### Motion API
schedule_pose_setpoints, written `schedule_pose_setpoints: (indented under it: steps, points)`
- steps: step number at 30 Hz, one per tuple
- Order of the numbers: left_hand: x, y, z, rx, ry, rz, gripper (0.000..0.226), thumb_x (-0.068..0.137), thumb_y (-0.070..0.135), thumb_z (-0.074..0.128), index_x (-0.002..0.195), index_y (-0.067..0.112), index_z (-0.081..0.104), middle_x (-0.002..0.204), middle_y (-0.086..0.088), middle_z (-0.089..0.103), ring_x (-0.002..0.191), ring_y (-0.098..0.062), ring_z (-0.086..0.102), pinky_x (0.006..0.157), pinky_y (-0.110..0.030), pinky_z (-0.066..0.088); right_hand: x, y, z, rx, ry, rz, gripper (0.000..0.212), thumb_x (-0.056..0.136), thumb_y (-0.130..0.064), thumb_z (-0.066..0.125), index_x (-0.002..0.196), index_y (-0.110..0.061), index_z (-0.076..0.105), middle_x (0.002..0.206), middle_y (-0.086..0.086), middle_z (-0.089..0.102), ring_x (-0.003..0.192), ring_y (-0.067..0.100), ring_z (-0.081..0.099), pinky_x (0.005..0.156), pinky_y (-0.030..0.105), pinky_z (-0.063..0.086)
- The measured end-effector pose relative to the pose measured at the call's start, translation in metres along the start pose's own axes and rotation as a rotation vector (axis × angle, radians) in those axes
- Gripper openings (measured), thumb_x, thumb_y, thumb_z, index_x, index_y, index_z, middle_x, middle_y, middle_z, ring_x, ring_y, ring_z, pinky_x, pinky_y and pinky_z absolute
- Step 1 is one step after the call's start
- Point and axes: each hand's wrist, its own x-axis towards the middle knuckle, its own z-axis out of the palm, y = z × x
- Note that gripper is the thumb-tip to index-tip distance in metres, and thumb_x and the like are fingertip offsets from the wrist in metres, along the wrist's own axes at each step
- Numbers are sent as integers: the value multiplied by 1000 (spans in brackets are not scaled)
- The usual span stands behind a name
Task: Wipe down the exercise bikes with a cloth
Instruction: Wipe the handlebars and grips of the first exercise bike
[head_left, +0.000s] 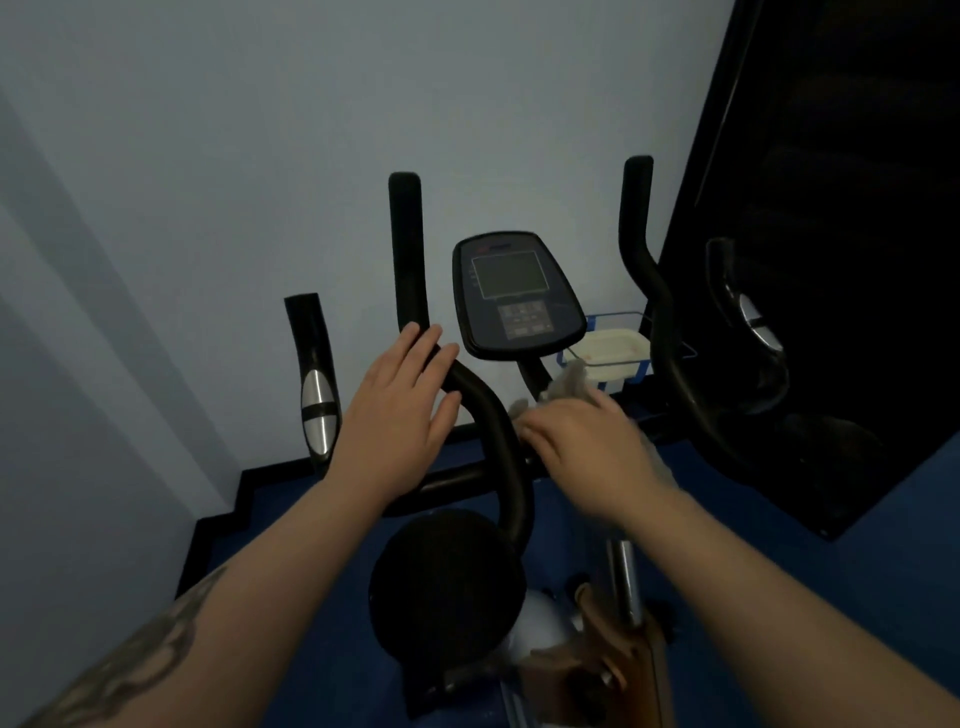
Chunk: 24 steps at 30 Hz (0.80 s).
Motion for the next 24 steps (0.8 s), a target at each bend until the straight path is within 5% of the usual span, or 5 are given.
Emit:
schedule_pose_setpoints:
  steps: [8, 12, 15, 17, 24]
  points:
    - [-17, -11, -8, -25, 49, 51, 50, 90, 10, 61, 139, 10, 49, 151, -11, 38, 133, -26, 42, 113, -49, 32, -39, -24, -1, 157, 198, 113, 27, 86, -12, 70, 108, -26, 74, 92, -8, 74, 82, 13, 68, 81, 15, 34]
    - [-34, -24, -12, -33, 145, -107, 35, 85, 5, 64, 119, 11, 61, 140, -13, 50, 125, -31, 49, 111, -54, 30, -8, -17, -20, 279, 145, 312, 21, 99, -35, 48, 104, -38, 68, 91, -10, 70, 84, 12, 63, 65, 31, 48]
    - [-36, -13, -11, -2, 190, -207, 33, 84, 0, 63, 116, 10, 63, 142, -14, 49, 135, -33, 40, 116, -52, 21, 31, -28, -18, 570, 337, 453, 25, 100, -38, 45, 111, -33, 67, 97, -7, 69, 89, 12, 60, 76, 34, 49]
    - [-39, -11, -11, -36, 227, -290, 35, 84, -2, 61, 116, 9, 63, 145, -15, 46, 138, -32, 35, 117, -51, 18, 52, -48, -7, 793, 224, 427, 31, 100, -43, 41, 119, -32, 64, 111, -6, 66, 102, 14, 58, 91, 39, 48]
    - [-44, -7, -7, -339, 350, -550, 44, 94, -4, 42, 136, 9, 48, 157, -7, 25, 145, -20, 19, 120, -42, 19, 9, -52, 26, 621, 129, 117, 51, 102, -34, 43, 149, -43, 26, 144, -13, 34, 123, 1, 35, 97, 21, 38]
